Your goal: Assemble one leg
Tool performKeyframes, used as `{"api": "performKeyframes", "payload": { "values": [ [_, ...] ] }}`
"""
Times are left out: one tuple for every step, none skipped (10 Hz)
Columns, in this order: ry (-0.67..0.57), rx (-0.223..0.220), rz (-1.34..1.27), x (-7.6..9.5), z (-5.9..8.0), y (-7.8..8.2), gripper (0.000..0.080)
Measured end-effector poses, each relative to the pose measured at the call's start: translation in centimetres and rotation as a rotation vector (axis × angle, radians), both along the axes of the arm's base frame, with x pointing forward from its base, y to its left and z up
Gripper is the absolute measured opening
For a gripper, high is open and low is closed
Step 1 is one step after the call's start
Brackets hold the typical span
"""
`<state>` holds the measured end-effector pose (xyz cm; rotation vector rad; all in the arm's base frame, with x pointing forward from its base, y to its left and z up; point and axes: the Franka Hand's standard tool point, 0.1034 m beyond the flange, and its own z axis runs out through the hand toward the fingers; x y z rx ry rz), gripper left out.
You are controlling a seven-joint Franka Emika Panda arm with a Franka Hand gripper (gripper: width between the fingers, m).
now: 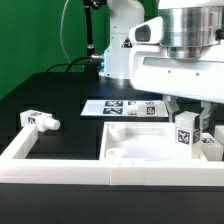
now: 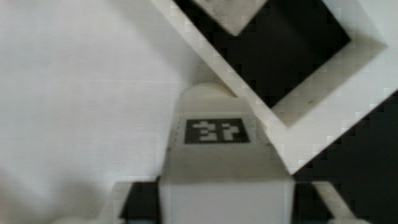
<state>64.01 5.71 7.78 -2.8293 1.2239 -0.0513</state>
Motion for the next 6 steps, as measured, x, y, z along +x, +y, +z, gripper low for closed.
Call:
{"api": "performKeyframes", "payload": {
  "values": [
    [0.003, 0.001, -0.048, 0.02, 0.00, -0.02, 0.0288],
    [0.008, 0.005, -0.104, 0.01, 0.03, 0.02, 0.0288],
    [0.009, 0.007, -0.127, 0.01, 0.02, 0.06, 0.0330],
    [0.008, 0.006, -0.113, 0.02, 0.04, 0.08, 0.0330],
    [0.002, 0.002, -0.019, 0.06, 0.18, 0.06, 0.0515],
    [-0.003, -0.009, 0.077, 0.13, 0.40, 0.11, 0.0621]
  ]
}}
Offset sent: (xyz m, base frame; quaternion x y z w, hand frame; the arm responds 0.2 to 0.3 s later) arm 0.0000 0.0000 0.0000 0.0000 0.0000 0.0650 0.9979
